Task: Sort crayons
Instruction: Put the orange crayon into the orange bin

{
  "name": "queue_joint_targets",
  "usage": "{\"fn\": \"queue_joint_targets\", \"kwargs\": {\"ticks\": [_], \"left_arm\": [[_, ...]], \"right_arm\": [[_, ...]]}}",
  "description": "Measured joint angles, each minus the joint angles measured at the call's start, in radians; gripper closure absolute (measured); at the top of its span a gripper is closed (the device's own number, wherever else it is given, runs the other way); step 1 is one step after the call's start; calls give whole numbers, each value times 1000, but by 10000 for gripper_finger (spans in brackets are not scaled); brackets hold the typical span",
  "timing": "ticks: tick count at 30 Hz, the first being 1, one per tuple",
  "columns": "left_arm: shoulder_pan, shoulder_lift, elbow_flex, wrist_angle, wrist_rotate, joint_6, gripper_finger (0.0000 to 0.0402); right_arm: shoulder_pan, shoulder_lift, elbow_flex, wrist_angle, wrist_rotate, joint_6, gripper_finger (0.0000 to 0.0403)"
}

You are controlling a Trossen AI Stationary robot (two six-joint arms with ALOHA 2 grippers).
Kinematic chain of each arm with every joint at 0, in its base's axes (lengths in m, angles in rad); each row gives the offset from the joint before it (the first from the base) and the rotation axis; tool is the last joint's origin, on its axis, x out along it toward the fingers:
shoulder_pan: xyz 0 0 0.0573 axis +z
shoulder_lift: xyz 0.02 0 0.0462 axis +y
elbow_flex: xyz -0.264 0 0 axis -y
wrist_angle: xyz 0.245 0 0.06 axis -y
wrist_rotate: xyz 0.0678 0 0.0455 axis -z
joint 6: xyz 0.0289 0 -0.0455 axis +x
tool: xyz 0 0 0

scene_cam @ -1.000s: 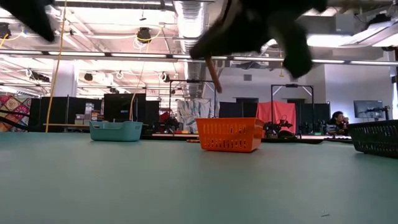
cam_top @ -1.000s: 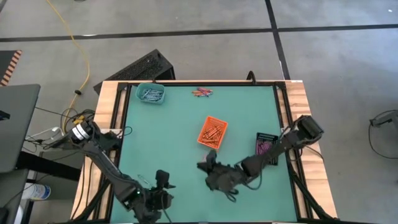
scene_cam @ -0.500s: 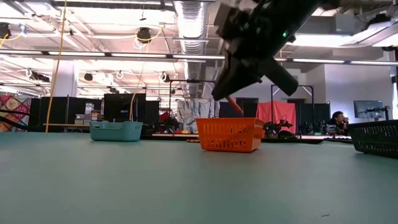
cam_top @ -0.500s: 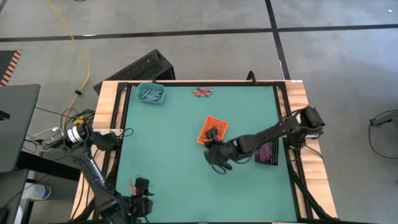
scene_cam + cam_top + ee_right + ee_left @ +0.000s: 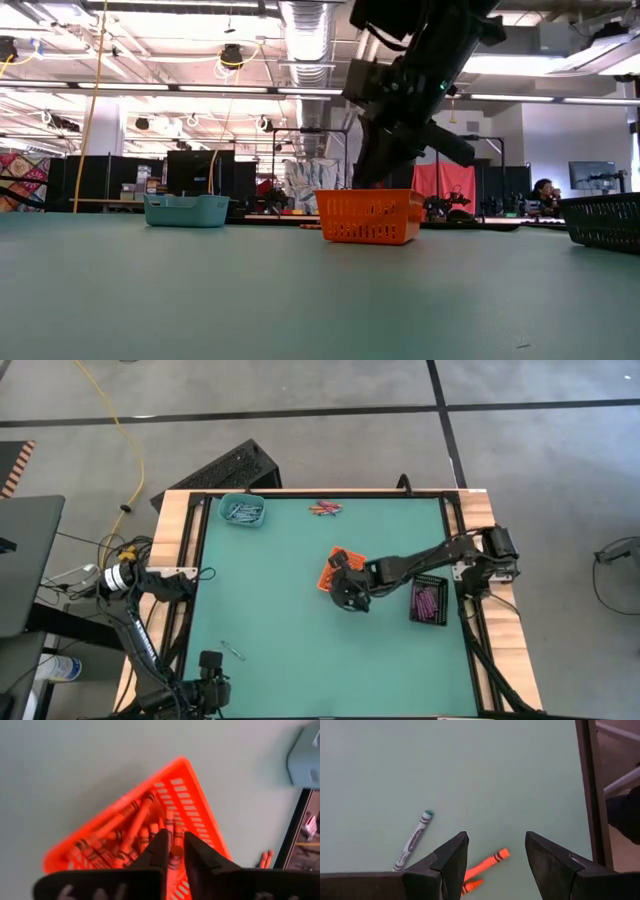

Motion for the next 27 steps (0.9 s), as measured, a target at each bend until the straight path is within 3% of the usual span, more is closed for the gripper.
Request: {"fn": "queue_joint_targets", "kwargs": {"ticks": [11, 14, 16, 23, 27], "left_arm": [[9, 4, -1, -59, 68, 68, 214], [29, 4, -1, -128, 54, 64, 214], [46, 4, -2, -143, 98, 82, 214], [73, 4, -57, -3, 215, 187, 221], [82, 4, -69, 5, 229, 202, 243]], "right_arm": [[10, 0, 0, 2, 20, 40, 258], [21, -8, 0, 1, 20, 68, 251], [32, -17, 0, -5, 21, 84, 249], [97, -47, 1, 4, 23, 110, 255], [136, -63, 1, 11, 23, 137, 261]]}}
